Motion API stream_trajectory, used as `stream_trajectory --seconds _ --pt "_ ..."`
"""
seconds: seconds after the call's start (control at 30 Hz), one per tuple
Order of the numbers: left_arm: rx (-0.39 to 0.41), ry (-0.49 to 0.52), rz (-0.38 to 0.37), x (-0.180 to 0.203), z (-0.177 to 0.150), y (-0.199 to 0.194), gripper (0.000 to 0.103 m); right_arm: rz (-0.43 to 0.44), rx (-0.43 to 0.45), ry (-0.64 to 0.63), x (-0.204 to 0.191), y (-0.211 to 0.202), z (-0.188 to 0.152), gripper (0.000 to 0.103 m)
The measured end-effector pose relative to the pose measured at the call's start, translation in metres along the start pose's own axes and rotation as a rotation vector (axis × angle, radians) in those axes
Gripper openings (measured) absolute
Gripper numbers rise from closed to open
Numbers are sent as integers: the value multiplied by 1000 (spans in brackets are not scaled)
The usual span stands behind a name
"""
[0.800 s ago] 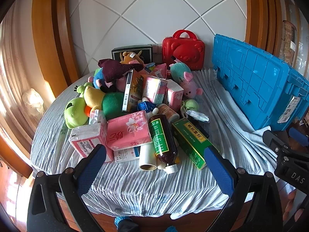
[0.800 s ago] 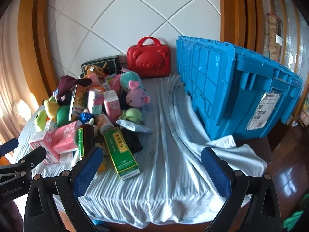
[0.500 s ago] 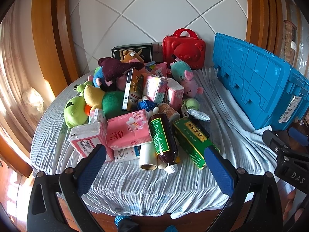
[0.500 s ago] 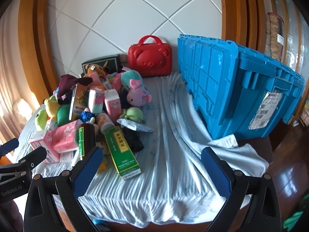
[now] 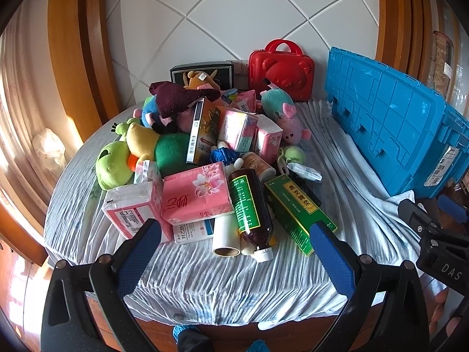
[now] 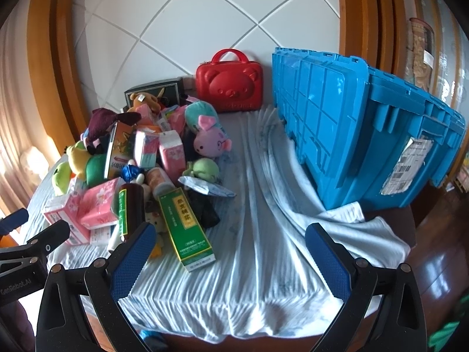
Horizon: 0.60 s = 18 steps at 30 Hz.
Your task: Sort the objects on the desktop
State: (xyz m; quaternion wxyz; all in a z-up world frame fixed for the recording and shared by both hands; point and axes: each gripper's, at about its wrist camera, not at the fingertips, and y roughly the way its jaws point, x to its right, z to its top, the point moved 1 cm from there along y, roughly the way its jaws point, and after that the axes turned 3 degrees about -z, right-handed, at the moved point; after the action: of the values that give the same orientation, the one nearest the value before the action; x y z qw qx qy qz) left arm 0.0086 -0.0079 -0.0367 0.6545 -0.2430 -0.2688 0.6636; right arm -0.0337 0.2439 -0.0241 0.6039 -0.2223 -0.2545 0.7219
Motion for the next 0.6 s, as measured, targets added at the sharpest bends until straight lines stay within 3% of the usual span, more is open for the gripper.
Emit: stream_trajectory --seconds 0.6 --pt "-46 -20 19 -5 -5 16 103 12 -49 10 8 17 -9 103"
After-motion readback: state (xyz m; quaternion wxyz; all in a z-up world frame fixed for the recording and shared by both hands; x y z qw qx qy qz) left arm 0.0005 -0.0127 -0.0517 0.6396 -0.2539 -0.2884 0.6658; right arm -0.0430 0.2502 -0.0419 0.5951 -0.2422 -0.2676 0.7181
